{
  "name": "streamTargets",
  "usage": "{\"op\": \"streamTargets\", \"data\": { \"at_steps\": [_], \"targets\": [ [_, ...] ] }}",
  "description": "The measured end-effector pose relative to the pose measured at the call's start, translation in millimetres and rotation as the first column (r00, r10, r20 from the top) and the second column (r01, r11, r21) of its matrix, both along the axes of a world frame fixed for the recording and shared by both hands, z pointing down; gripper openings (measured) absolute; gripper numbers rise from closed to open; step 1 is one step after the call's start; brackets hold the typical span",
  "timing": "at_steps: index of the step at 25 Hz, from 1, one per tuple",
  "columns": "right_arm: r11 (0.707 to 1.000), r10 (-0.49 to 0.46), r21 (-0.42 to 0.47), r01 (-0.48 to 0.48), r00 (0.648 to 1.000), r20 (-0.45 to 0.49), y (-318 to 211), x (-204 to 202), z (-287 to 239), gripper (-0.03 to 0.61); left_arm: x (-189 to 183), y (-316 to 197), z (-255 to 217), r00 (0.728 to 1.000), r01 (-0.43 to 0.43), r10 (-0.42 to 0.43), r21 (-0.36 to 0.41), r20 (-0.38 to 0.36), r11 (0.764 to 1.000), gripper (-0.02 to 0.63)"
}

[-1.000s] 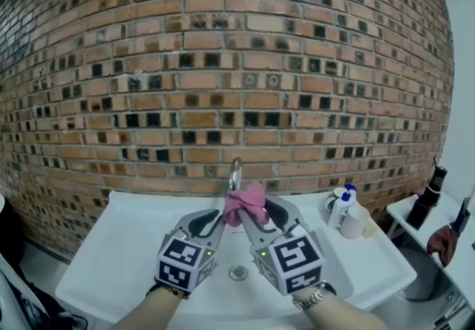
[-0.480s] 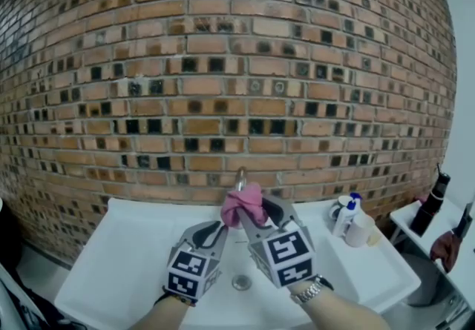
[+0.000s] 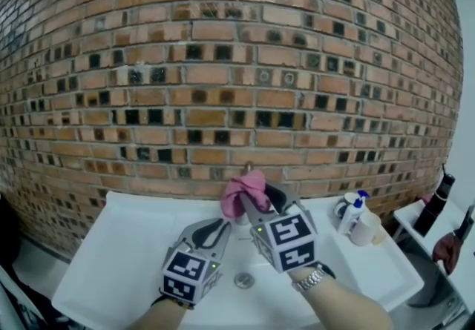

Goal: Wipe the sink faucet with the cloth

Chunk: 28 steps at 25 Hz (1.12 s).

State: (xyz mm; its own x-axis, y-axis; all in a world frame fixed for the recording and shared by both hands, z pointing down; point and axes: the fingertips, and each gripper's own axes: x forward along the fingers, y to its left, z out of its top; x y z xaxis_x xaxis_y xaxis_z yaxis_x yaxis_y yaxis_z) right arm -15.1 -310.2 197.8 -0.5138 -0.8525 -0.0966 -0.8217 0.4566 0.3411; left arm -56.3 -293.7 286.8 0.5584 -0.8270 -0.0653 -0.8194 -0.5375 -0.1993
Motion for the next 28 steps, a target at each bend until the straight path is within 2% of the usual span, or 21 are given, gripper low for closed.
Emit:
{"op": "streamTargets", "data": {
  "at_steps": [7, 12, 22, 28],
  "targets": [
    [1.000, -0.020, 0.002, 0.020, 1.000, -0.003, -12.1, -2.4, -11.8, 0.158, -5.0, -4.0, -30.6, 0.998, 0.008, -0.010, 0.032, 0.054, 0.999, 0.058],
    [1.000, -0.026, -0.002, 0.026, 1.000, 0.010, -22.3, -0.4, -19.3, 0.158, -10.0, -9.6, -41.2, 0.998, 0.027, -0.030, 0.055, 0.054, 0.998, 0.058],
    [0.999, -0.039, -0.034, 0.039, 0.999, 0.029, -41.0, 5.1, -31.6, 0.158, -8.6, -12.9, -22.2, 0.999, 0.033, -0.034, 0.016, 0.015, 0.999, 0.058],
    [0.997, -0.047, -0.065, 0.050, 0.998, 0.043, -55.2, 8.5, -36.7, 0.158, -2.3, -13.6, -8.7, 0.999, 0.022, -0.022, 0.003, 0.026, 1.000, 0.058]
  ]
}}
